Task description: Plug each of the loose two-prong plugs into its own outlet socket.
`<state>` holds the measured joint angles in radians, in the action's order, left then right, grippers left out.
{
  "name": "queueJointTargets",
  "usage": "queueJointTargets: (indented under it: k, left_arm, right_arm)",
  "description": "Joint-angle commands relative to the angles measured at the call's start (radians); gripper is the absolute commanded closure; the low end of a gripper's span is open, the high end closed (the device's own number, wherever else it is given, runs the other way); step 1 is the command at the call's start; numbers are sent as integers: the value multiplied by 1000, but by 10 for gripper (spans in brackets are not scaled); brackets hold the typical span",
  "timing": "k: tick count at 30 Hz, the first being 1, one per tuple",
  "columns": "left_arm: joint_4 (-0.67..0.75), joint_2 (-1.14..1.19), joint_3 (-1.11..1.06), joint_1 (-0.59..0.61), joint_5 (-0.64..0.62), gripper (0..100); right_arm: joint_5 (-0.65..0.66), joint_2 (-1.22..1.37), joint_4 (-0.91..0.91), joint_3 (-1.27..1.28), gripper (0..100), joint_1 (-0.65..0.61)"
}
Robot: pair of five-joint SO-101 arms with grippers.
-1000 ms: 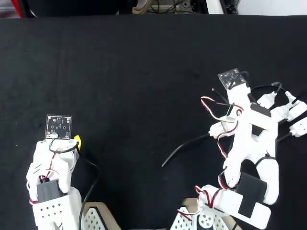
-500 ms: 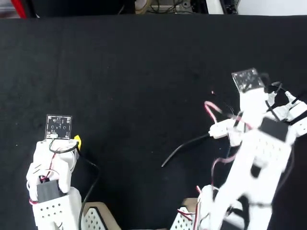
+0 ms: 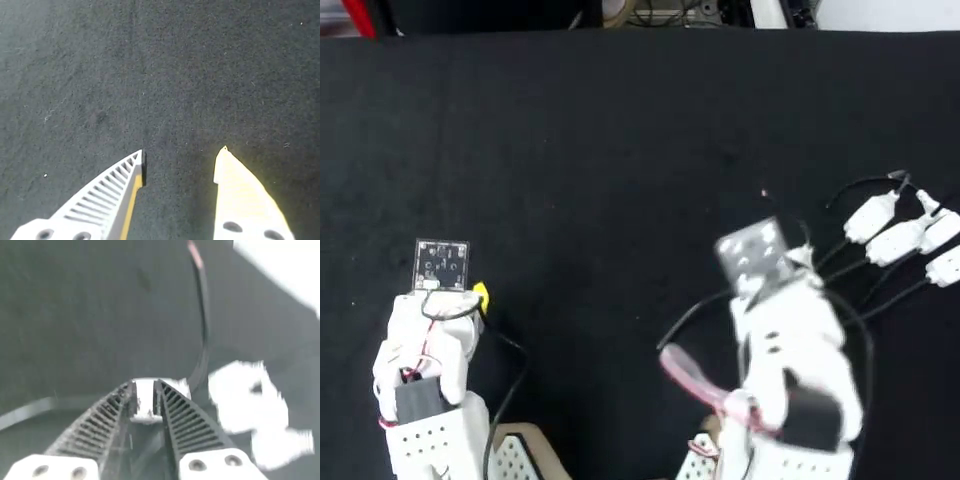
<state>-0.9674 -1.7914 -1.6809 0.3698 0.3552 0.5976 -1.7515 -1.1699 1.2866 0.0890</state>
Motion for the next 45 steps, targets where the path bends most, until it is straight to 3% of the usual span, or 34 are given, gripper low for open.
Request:
queueJointTargets:
  k: [1, 7, 12, 24, 45]
  left_arm:
    - [-3, -15, -19, 1, -9, 770]
    - [-3, -15, -19, 1, -9, 770]
    - [-3, -15, -19, 1, -9, 770]
    - [-3, -15, -19, 1, -9, 770]
    - [-11, -11, -19, 1, -9, 770]
  right_arm:
    - [-2, -142, 173, 147, 945, -152]
    - [-3, -70, 526, 406, 945, -284]
    - [-3, -94, 400, 400, 945, -400]
    - [-2, -114, -133, 400, 943, -404]
    - [-2, -114, -140, 400, 945, -404]
